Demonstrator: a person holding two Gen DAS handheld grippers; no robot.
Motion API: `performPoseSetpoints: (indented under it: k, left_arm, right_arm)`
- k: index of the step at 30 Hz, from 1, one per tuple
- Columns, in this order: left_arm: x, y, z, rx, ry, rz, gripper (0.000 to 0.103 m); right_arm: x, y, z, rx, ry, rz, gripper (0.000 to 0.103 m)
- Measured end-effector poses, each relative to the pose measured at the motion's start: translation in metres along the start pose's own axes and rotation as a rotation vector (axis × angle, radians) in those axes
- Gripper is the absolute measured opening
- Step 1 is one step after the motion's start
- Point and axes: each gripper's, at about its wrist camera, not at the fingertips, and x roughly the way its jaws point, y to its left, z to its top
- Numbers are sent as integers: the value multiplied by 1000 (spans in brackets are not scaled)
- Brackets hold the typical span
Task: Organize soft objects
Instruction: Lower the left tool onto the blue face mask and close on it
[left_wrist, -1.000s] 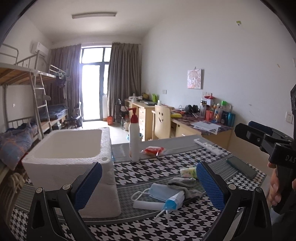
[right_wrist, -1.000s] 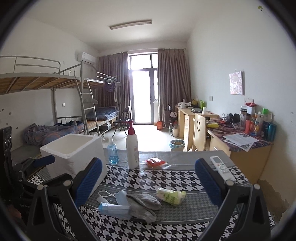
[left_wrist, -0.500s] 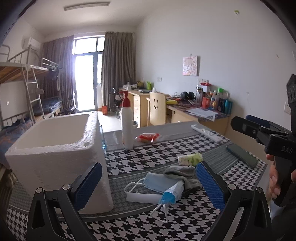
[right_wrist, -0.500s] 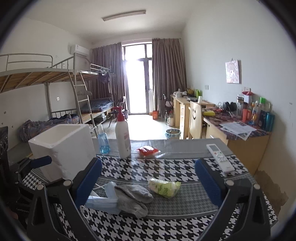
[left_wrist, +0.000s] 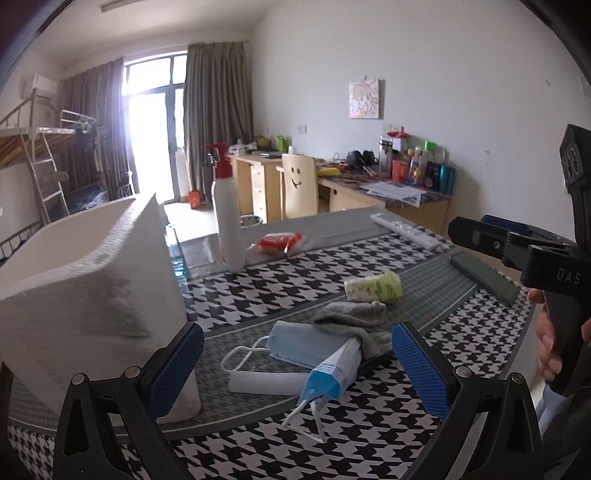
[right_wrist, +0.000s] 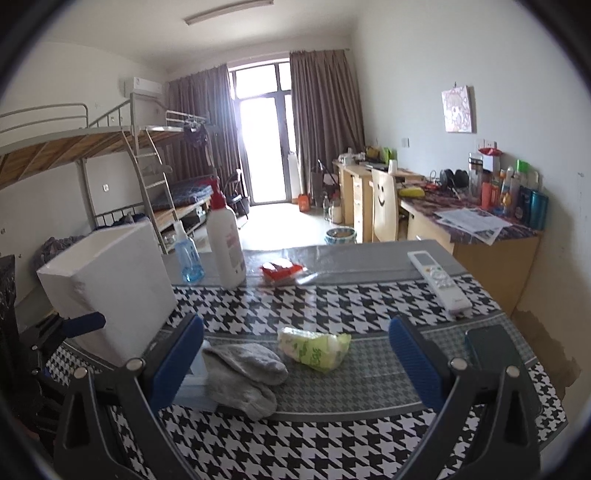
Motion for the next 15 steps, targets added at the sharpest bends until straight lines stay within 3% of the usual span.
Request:
performPoseSetpoints:
  k: [15]
  left_arm:
    - [33, -14, -8, 42, 91, -31, 102]
  right_arm:
    - [21, -9, -10, 18, 79, 10, 102]
